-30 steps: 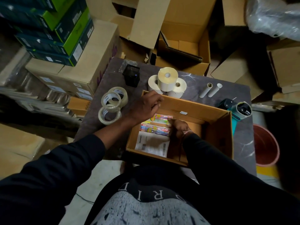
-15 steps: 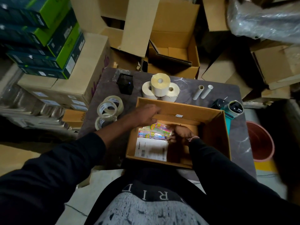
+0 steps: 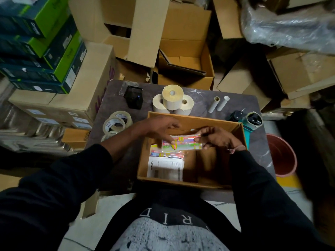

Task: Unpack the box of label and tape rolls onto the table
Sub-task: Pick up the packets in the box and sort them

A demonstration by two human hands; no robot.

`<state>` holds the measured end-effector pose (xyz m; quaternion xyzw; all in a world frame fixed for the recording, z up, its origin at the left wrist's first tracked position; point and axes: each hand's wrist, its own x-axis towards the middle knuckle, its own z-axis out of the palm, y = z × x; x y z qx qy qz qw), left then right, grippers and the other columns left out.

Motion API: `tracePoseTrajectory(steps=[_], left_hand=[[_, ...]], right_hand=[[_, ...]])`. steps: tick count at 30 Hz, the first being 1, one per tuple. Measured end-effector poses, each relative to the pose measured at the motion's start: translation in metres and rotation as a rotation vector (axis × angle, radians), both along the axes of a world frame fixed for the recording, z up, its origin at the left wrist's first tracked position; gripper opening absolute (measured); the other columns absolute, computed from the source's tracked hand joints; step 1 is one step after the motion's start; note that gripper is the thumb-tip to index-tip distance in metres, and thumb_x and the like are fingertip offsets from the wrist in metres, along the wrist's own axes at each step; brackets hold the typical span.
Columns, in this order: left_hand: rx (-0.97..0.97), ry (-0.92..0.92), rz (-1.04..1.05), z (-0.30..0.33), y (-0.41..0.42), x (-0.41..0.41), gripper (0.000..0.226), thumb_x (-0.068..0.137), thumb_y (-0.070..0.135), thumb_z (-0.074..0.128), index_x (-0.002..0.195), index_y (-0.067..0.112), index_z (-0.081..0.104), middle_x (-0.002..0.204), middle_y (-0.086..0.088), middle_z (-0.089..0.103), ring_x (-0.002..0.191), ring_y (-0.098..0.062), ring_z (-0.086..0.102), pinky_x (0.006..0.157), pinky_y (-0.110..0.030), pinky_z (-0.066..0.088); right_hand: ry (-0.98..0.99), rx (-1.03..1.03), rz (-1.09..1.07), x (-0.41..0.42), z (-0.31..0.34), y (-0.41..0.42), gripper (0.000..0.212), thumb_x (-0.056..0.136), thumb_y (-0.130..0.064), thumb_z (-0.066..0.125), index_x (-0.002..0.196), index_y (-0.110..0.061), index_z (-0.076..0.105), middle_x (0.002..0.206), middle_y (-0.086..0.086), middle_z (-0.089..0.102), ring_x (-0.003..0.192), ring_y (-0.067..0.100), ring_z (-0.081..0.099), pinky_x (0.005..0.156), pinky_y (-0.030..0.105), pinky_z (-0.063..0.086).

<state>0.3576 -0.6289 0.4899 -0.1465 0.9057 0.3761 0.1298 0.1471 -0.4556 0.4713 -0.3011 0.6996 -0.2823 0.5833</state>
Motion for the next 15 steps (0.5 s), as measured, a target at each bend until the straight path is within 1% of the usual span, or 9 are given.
tracePoseTrajectory(steps=[2,4,6,7,8,10,12,13,15], left_hand=[[0.104,-0.009,0.004,0.008,0.000,-0.005,0.074,0.078,0.032,0.089,0.141,0.014,0.055,0.141,-0.001,0.061,0.129,-0.015,0.058,0.110,-0.035,0.048],[0.165,0.011,-0.014,0.017,0.000,-0.007,0.061,0.079,0.031,0.088,0.131,0.016,0.062,0.128,0.004,0.067,0.120,-0.010,0.063,0.108,-0.034,0.051],[0.185,0.027,-0.047,0.027,0.000,-0.008,0.046,0.083,0.035,0.084,0.121,0.017,0.067,0.121,0.008,0.072,0.112,-0.007,0.067,0.104,-0.038,0.053],[0.211,0.027,-0.053,0.032,-0.001,-0.007,0.042,0.085,0.034,0.083,0.119,0.015,0.069,0.118,0.006,0.074,0.108,-0.009,0.070,0.101,-0.040,0.055],[0.254,0.025,-0.052,0.036,-0.003,-0.005,0.039,0.087,0.032,0.081,0.119,0.013,0.069,0.117,0.004,0.075,0.105,-0.012,0.072,0.097,-0.043,0.057],[0.334,0.030,-0.032,0.042,-0.006,0.000,0.037,0.088,0.026,0.081,0.118,0.008,0.069,0.115,-0.001,0.077,0.103,-0.018,0.074,0.093,-0.044,0.060],[0.352,0.063,0.009,0.046,-0.010,0.007,0.035,0.087,0.022,0.082,0.116,0.007,0.069,0.113,-0.003,0.077,0.102,-0.020,0.075,0.089,-0.036,0.061],[0.342,0.084,0.040,0.048,-0.013,0.010,0.034,0.086,0.021,0.082,0.114,0.007,0.070,0.111,-0.003,0.078,0.100,-0.019,0.075,0.086,-0.032,0.060],[0.309,0.131,0.098,0.050,-0.020,0.018,0.032,0.084,0.018,0.084,0.111,0.007,0.071,0.109,-0.003,0.078,0.099,-0.019,0.074,0.083,-0.029,0.058]], right_hand=[[0.015,-0.068,0.070,-0.009,0.027,0.005,0.017,0.091,-0.004,0.070,0.107,-0.001,0.071,0.088,0.002,0.076,0.064,0.009,0.067,0.054,0.016,0.056],[0.018,-0.146,0.137,-0.015,0.050,0.009,0.019,0.092,-0.006,0.069,0.109,0.001,0.071,0.091,0.008,0.077,0.070,0.011,0.070,0.057,0.018,0.057],[0.028,-0.205,0.154,-0.019,0.065,0.010,0.025,0.090,-0.013,0.070,0.112,0.000,0.070,0.098,0.015,0.076,0.077,0.019,0.068,0.060,0.020,0.057],[0.026,-0.227,0.142,-0.020,0.071,0.010,0.028,0.088,-0.016,0.072,0.112,-0.002,0.071,0.101,0.019,0.075,0.079,0.024,0.066,0.061,0.021,0.056],[0.022,-0.245,0.130,-0.019,0.074,0.009,0.029,0.086,-0.018,0.073,0.111,-0.003,0.072,0.102,0.021,0.075,0.078,0.026,0.064,0.061,0.021,0.056],[0.006,-0.282,0.125,-0.015,0.080,0.006,0.024,0.086,-0.017,0.075,0.107,-0.005,0.074,0.094,0.019,0.075,0.069,0.022,0.061,0.060,0.020,0.054],[-0.012,-0.330,0.088,-0.009,0.083,0.001,0.017,0.086,-0.011,0.075,0.101,-0.005,0.073,0.081,0.010,0.075,0.056,0.015,0.057,0.057,0.020,0.051],[-0.019,-0.352,0.056,-0.007,0.083,-0.001,0.017,0.085,-0.009,0.076,0.101,-0.003,0.072,0.079,0.008,0.073,0.053,0.014,0.056,0.056,0.020,0.050],[-0.025,-0.379,0.017,-0.005,0.086,-0.006,0.024,0.083,-0.010,0.078,0.103,0.002,0.069,0.085,0.016,0.072,0.056,0.015,0.057,0.056,0.021,0.050]])
